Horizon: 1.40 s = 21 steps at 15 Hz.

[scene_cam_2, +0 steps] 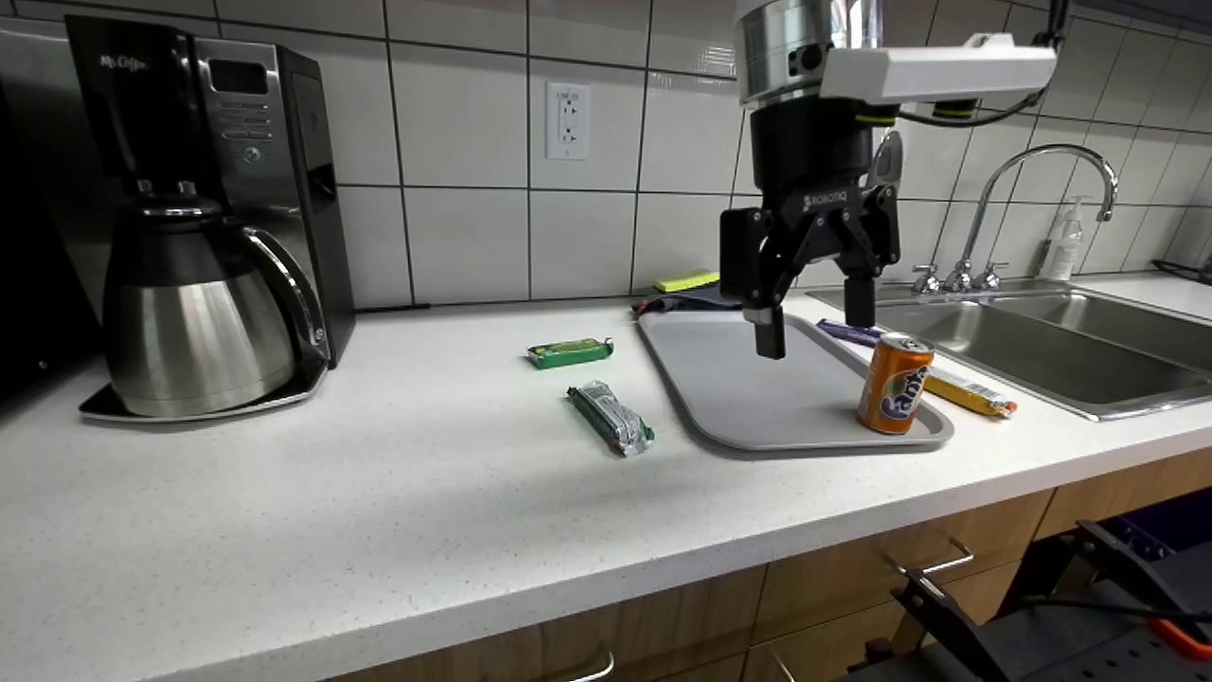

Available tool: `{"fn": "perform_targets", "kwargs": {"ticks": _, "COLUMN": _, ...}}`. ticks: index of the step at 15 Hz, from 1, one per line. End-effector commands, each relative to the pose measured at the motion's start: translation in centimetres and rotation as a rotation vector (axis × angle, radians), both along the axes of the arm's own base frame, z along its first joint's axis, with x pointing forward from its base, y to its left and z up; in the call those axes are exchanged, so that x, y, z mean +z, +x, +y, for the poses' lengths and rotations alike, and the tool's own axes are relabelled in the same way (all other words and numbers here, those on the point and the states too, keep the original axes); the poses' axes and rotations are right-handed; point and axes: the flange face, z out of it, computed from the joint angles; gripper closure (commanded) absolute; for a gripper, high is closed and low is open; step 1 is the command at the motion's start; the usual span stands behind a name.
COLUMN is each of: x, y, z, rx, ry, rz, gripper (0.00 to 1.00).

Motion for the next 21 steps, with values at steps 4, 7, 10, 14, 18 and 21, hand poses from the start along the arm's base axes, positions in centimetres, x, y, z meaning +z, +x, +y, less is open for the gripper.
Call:
{"fn": "perform_targets", "kwargs": {"ticks": 4, "x": -2.8, "y": 3.0, "z": 3.8, "rx": -0.088, "ry": 0.026, "rz": -0.001, "gripper": 0.0}}
{"fn": "perform_targets", "kwargs": {"ticks": 7, "x": -4.2, "y": 4.5, "z": 5.1, "rx": -0.128, "ry": 0.035, "rz": -0.011, "gripper": 0.0}}
{"fn": "perform_targets", "kwargs": {"ticks": 10, "x": -5.8, "y": 6.3, "z": 6.3, "rx": -0.163, "ry": 0.046, "rz": -0.018, "gripper": 0.0}}
{"fn": "perform_targets", "kwargs": {"ticks": 14, "x": -7.8, "y": 8.6, "z": 7.9, "rx": -0.196, "ry": 0.053, "rz": -0.035, "gripper": 0.0}}
{"fn": "perform_targets", "kwargs": {"ticks": 18, "x": -9.7, "y": 10.6, "z": 9.2, "rx": -0.205, "ry": 0.045, "rz": -0.052, "gripper": 0.0}}
{"fn": "perform_targets", "kwargs": {"ticks": 21, "x": -11.1, "y": 11.9, "z": 10.2, "rx": -0.214, "ry": 0.036, "rz": -0.069, "gripper": 0.0}}
